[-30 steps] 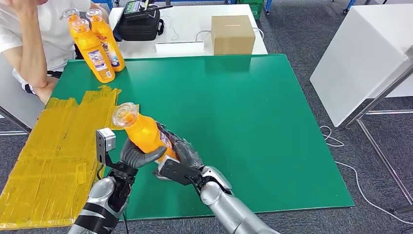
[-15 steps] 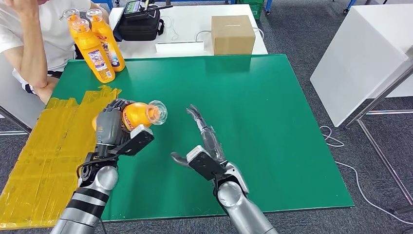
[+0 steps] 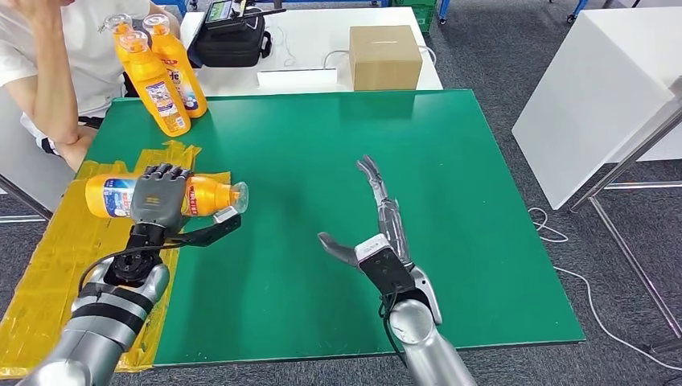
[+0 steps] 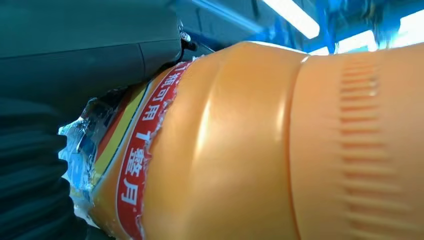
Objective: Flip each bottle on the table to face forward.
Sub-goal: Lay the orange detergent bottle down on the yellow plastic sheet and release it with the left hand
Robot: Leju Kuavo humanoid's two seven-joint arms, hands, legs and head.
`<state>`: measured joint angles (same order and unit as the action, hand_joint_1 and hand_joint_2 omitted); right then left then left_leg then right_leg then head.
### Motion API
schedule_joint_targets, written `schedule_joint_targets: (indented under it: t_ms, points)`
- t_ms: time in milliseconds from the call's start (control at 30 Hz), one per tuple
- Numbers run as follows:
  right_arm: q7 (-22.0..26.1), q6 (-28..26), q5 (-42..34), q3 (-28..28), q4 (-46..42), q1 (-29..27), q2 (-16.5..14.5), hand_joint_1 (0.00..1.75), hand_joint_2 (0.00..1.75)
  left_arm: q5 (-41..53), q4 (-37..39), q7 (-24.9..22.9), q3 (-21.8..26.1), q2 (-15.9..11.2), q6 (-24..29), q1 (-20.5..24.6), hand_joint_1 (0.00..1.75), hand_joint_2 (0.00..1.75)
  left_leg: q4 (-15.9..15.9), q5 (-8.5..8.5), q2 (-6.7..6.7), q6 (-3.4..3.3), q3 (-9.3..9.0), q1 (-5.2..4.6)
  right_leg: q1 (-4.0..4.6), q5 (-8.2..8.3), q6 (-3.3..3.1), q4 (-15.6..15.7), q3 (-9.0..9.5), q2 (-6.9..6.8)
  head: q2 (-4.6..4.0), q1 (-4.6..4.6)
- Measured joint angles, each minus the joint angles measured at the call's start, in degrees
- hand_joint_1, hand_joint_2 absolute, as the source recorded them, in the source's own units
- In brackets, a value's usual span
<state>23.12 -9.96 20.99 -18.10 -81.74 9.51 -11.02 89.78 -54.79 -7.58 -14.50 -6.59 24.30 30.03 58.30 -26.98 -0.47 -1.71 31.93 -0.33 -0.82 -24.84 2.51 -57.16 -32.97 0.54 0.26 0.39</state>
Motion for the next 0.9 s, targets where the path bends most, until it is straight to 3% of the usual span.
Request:
schedule_joint_targets:
  t_ms: [167,433,567,600,700,733,900]
  points:
    - [-0.3,-0.4,-0.1,1.7,-1.6,-1.0,0.5,0.0,1.75,-0.4,9.6,1.4,-2.6,-1.5,-7.1,3.8,1.75,1.75,0.0,0.0,0.0,0.0,0.0,0.0,0.0,0.0,0.0,0.0,0.0,0.0,0.0,-0.01]
    - [-0.4,0.3,0.1,2.6,-1.7,-1.3,0.6,0.0,1.75,-7.7,20.5,8.5,-0.6,-0.9,-10.7,6.0,1.75,1.75,0.0,0.0,-0.05,0.0,-0.02,0.0,0.0,-0.01,-0.01,0.0,0.05,-0.03,0.0,-0.01]
    - [-0.4,0.7,0.0,2.7,-1.7,-1.3,0.6,0.0,1.75,-8.8,22.8,9.6,0.7,-0.7,-11.0,6.9,1.75,1.75,0.0,0.0,-0.03,0.0,-0.11,0.0,0.0,0.0,-0.01,0.0,0.13,-0.03,0.0,-0.01]
    - [-0.4,0.7,0.0,2.7,-1.7,-1.3,0.6,0.0,1.75,-8.8,23.1,9.7,0.9,-0.6,-11.0,7.1,1.44,1.75,0.0,0.01,-0.03,0.01,-0.13,0.0,0.0,0.0,-0.01,0.0,0.15,-0.03,0.0,-0.01]
    - [-0.3,0.7,0.0,2.8,-1.7,-1.3,0.6,0.0,1.75,-9.0,23.8,9.6,1.3,-0.5,-11.0,7.3,0.14,1.75,0.0,0.03,-0.03,0.03,-0.2,0.0,0.0,0.01,-0.02,0.0,0.23,-0.03,0.0,-0.02]
    - [-0.3,0.7,0.0,2.8,-1.7,-1.3,0.6,0.0,1.75,-9.1,23.9,9.4,1.5,-0.5,-10.7,7.4,0.0,1.75,0.0,0.03,-0.04,0.03,-0.22,0.0,0.0,0.01,-0.02,0.0,0.25,-0.03,0.0,-0.01]
    - [-0.3,0.7,0.0,2.7,-1.7,-1.2,0.6,0.0,1.75,-8.2,24.4,6.6,2.5,-0.3,-5.2,7.0,0.0,1.75,0.0,0.04,-0.03,0.04,-0.22,0.01,0.01,0.01,-0.02,0.0,0.25,-0.02,0.0,-0.01]
